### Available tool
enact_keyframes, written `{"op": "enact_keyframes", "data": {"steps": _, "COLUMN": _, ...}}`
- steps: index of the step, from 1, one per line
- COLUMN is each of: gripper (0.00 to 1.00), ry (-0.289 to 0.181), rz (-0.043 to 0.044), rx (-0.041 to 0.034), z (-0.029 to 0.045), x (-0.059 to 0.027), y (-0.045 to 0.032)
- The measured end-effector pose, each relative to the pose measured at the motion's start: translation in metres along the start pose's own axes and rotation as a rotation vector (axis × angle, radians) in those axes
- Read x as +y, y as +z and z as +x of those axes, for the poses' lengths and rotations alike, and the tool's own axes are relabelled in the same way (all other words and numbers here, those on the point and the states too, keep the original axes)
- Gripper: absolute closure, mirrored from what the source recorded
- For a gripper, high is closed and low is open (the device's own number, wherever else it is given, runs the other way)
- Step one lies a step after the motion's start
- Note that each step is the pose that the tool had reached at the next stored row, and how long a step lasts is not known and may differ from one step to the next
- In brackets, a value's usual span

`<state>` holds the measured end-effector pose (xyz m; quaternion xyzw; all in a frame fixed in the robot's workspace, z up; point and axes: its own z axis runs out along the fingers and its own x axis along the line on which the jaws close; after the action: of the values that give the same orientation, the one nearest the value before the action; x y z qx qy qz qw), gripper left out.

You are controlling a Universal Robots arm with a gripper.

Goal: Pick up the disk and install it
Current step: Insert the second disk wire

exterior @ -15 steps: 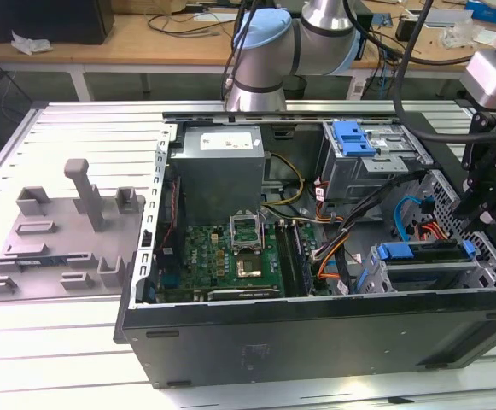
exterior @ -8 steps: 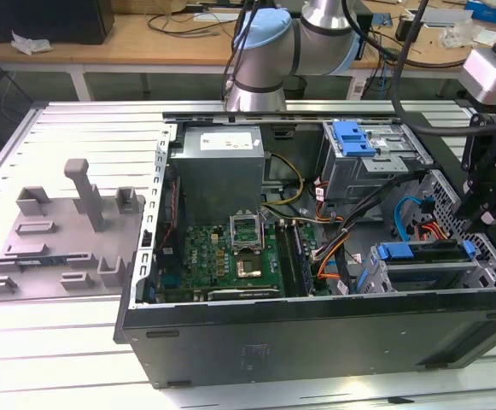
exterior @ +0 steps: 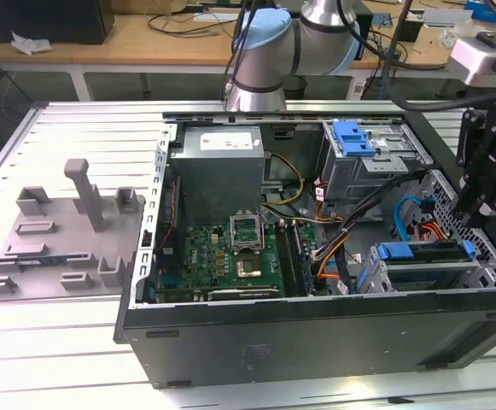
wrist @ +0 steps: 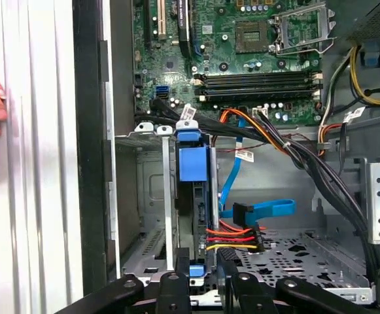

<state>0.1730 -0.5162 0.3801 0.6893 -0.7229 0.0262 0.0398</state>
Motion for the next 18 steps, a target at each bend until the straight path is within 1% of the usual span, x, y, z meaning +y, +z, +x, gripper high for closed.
{"op": "enact_keyframes", "data": {"steps": 1, "gripper": 0.69, "ry": 0.001, "rz": 0.0013, "rx": 0.0278, "z": -0.0079, "x": 0.0004, "y": -0.0008}}
{"op": "enact_keyframes", "data": {"steps": 2, "gripper": 0.69, "ry": 0.001, "rz": 0.0021, "rx": 0.0444, "z": -0.0127, "x": 0.0007, "y": -0.0014}}
{"op": "enact_keyframes", "data": {"steps": 3, "gripper": 0.69, "ry": 0.001, "rz": 0.0026, "rx": 0.0557, "z": -0.016, "x": 0.0008, "y": -0.0016}}
{"op": "enact_keyframes", "data": {"steps": 4, "gripper": 0.69, "ry": 0.002, "rz": 0.0034, "rx": 0.0723, "z": -0.0208, "x": 0.001, "y": -0.0021}}
{"op": "enact_keyframes", "data": {"steps": 5, "gripper": 0.69, "ry": 0.002, "rz": 0.0044, "rx": 0.0942, "z": -0.0271, "x": 0.0014, "y": -0.0028}}
{"op": "enact_keyframes", "data": {"steps": 6, "gripper": 0.69, "ry": 0.002, "rz": 0.005, "rx": 0.1063, "z": -0.0307, "x": 0.0015, "y": -0.0031}}
{"op": "enact_keyframes", "data": {"steps": 7, "gripper": 0.69, "ry": 0.003, "rz": 0.0053, "rx": 0.1141, "z": -0.0331, "x": 0.0016, "y": -0.0033}}
{"op": "enact_keyframes", "data": {"steps": 9, "gripper": 0.69, "ry": 0.003, "rz": 0.0069, "rx": 0.1482, "z": -0.0449, "x": 0.0022, "y": -0.0045}}
{"op": "enact_keyframes", "data": {"steps": 10, "gripper": 0.69, "ry": 0.004, "rz": 0.0075, "rx": 0.1612, "z": -0.0492, "x": 0.0025, "y": -0.0048}}
{"op": "enact_keyframes", "data": {"steps": 13, "gripper": 0.69, "ry": 0.003, "rz": 0.0091, "rx": 0.1884, "z": -0.0533, "x": 0.0031, "y": -0.0052}}
{"op": "enact_keyframes", "data": {"steps": 15, "gripper": 0.69, "ry": 0.0, "rz": 0.01, "rx": 0.2002, "z": -0.0537, "x": 0.0044, "y": -0.0051}}
{"op": "enact_keyframes", "data": {"steps": 18, "gripper": 0.69, "ry": -0.003, "rz": 0.0108, "rx": 0.2049, "z": -0.0562, "x": 0.0079, "y": -0.0049}}
